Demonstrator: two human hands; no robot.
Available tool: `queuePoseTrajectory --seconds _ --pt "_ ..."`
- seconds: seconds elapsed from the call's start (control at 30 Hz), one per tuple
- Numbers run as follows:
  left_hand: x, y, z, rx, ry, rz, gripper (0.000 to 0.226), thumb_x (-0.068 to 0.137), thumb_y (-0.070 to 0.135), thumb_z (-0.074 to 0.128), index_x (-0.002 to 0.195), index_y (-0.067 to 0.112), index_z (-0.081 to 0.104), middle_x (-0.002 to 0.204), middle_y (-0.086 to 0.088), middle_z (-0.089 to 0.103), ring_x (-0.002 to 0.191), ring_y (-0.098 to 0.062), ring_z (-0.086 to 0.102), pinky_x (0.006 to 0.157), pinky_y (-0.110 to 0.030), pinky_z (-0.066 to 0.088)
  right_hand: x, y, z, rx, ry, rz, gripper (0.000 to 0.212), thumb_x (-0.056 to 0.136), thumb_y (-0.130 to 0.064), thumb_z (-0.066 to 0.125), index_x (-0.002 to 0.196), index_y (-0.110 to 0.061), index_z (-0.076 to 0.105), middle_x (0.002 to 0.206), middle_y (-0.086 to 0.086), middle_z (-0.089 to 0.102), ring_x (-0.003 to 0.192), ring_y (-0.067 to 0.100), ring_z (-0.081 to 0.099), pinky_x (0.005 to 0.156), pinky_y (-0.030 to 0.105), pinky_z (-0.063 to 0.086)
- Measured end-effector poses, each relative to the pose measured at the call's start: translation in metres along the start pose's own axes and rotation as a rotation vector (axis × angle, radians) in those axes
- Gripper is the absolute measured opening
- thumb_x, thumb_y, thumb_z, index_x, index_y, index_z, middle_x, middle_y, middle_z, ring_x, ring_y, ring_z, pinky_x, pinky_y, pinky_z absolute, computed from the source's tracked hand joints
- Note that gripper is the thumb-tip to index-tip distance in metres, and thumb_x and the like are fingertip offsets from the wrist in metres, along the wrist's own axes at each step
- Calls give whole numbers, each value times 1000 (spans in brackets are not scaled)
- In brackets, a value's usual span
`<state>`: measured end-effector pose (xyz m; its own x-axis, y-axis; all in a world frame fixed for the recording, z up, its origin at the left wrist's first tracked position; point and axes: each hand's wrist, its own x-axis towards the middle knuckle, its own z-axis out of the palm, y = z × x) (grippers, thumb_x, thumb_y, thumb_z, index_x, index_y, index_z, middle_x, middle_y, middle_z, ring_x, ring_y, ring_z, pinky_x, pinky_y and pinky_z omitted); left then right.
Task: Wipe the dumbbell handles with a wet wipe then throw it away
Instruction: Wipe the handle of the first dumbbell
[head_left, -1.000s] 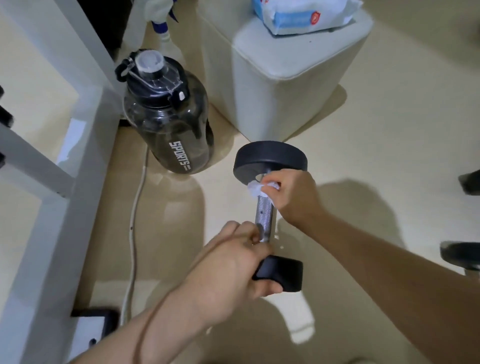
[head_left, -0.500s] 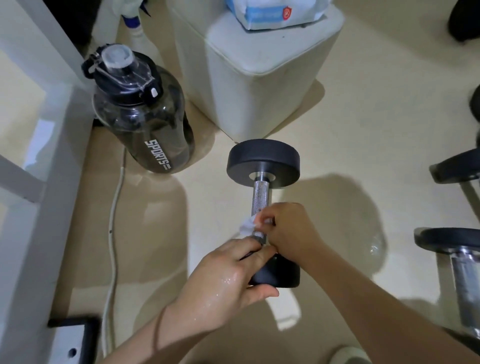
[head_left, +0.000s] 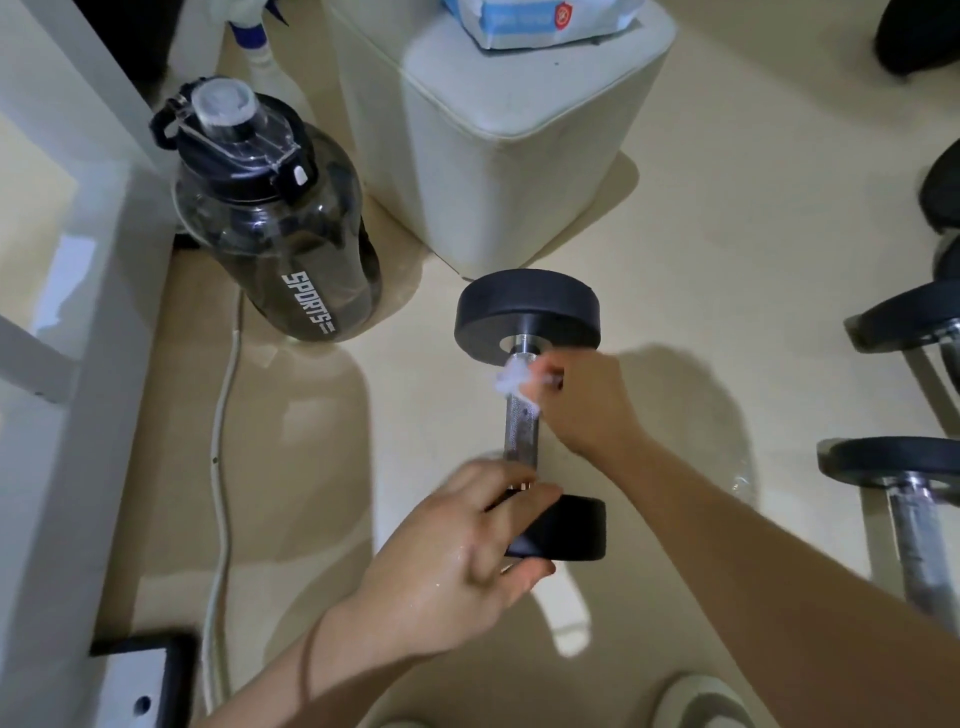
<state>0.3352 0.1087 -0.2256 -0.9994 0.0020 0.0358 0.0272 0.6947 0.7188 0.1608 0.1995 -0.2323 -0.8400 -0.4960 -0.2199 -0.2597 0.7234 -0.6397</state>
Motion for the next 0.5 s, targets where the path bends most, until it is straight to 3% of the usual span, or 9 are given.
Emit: queuePoseTrajectory --seconds 0.1,0.17,0.23,0.3,0.4,0.5 --pt "-3 0 6 53 60 -5 52 79 50 61 128 39 49 116 7 46 105 -16 48 90 -25 44 -34 9 2 -67 -201 -18 8 72 -26 70 68 -20 69 67 -5 67 59 8 57 60 19 42" --pt "-2 0 7 64 42 1 50 80 52 58 128 41 49 114 10 45 104 -12 46 89 -20 41 -10 6 1 -50 -83 -7 22 73 -30 63 57 -17 59 56 -4 58 51 7 50 51 15 37" --pt "-2 -2 5 39 41 11 49 81 50 59 128 38 51 115 11 49 107 -10 49 89 -17 41 8 5 0 -35 57 14 36 77 -19 62 49 -17 39 46 -3 37 45 13 36 45 18 29" --pt "-4 -5 3 -15 50 5 49 80 45 62 127 34 53 117 11 52 108 -10 53 91 -18 42 -7 13 0 -28 3 13 35 76 -18 65 48 -23 46 45 -5 43 44 12 41 50 27 37" --pt "-1 -2 5 -69 70 -30 45 78 43 64 121 30 60 116 12 55 106 -11 57 90 -20 44 -33 16 -3 -39 -143 11 31 74 -18 71 52 -28 51 52 -10 52 52 10 53 55 24 42" --pt "5 6 8 -121 19 -58 48 77 47 61 123 34 52 118 20 50 106 -3 55 91 -12 40 6 13 -2 -64 99 24 24 77 -16 62 55 -12 51 52 -2 48 50 14 43 55 28 41"
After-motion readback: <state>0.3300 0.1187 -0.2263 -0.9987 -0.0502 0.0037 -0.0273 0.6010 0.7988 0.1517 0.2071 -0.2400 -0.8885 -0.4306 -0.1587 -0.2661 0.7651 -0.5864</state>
